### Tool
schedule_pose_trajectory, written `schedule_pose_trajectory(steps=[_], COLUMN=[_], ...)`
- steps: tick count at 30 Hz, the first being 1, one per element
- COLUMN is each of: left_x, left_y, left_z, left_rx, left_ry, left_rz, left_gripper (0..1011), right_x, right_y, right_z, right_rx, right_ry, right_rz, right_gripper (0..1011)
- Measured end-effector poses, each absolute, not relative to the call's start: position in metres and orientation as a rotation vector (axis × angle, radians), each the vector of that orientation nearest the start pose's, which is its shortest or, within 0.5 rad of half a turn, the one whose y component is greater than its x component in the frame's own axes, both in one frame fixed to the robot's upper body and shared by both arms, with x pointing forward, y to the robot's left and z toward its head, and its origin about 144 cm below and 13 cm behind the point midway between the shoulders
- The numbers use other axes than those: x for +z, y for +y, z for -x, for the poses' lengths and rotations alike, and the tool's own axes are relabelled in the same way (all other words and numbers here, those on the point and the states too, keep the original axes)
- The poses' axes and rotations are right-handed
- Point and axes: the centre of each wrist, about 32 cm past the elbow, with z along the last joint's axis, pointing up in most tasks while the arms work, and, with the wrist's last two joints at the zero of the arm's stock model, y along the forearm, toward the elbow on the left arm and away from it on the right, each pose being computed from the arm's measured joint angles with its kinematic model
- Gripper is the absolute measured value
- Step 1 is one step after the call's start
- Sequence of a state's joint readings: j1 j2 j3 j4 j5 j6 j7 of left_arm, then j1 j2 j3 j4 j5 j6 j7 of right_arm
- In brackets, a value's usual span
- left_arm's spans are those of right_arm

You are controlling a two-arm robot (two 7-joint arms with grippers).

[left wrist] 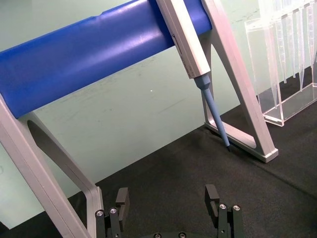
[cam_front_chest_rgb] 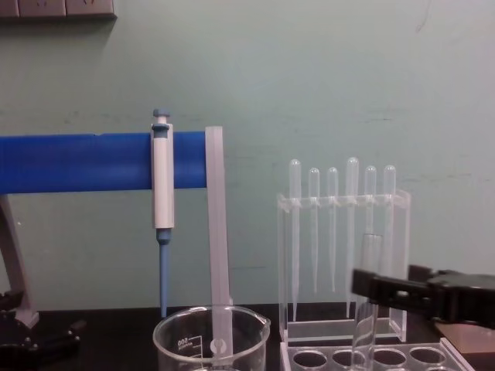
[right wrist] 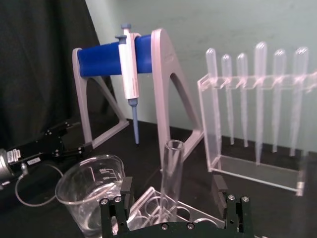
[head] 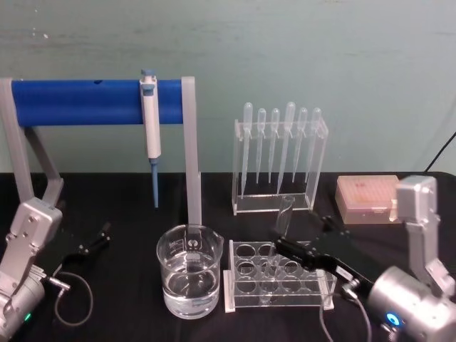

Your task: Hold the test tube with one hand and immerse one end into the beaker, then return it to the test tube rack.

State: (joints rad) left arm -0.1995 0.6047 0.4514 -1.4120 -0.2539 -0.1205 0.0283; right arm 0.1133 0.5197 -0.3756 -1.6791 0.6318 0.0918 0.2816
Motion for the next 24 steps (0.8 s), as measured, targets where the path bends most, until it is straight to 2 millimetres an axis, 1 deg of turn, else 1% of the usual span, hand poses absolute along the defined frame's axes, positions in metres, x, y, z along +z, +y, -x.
schedule_pose_trajectory(steps=[1,2,4,5,7,8,9,10,15,20,23,24], left_x=[1.14,1.14,1.14,1.14,1.14,1.14,1.14,1.14,1.14,1.14,1.14,1.14], left_y=[0.31,0.31,0.31,0.31,0.31,0.31,0.31,0.31,0.31,0.31,0.31,0.31], left_z=[-0.489,-0.489,-0.489,-0.489,-0.489,-0.489,-0.489,-0.489,-0.489,-0.489,-0.489,-0.489], left_rx=[1.248,1.248,1.248,1.248,1.248,1.248,1.248,1.248,1.248,1.248,1.248,1.248], left_ry=[-0.285,-0.285,-0.285,-0.285,-0.285,-0.285,-0.285,-0.285,-0.285,-0.285,-0.285,-0.285], left_rz=[-0.304,-0.304,-0.304,-0.305,-0.304,-0.304,-0.304,-0.304,-0.304,-0.304,-0.304,-0.304], left_gripper=[1000,1000,1000,1000,1000,1000,1000,1000,1000,1000,1000,1000], right_x=[1.188,1.189,1.189,1.191,1.192,1.194,1.194,1.197,1.203,1.207,1.208,1.209], right_y=[-0.252,-0.249,-0.248,-0.244,-0.243,-0.241,-0.241,-0.24,-0.238,-0.237,-0.237,-0.237], right_z=[-0.47,-0.477,-0.48,-0.491,-0.495,-0.505,-0.505,-0.511,-0.527,-0.533,-0.533,-0.532], right_rx=[-0.899,-0.893,-0.891,-0.883,-0.878,-0.87,-0.87,-0.863,-0.853,-0.847,-0.844,-0.843], right_ry=[0.146,0.169,0.184,0.226,0.242,0.278,0.278,0.297,0.342,0.351,0.351,0.343], right_rz=[-0.017,-0.016,-0.013,-0.011,-0.01,-0.006,-0.006,-0.004,0.01,0.018,0.022,0.026], right_gripper=[1003,1002,1003,1002,1002,1002,1003,1003,1002,995,956,916])
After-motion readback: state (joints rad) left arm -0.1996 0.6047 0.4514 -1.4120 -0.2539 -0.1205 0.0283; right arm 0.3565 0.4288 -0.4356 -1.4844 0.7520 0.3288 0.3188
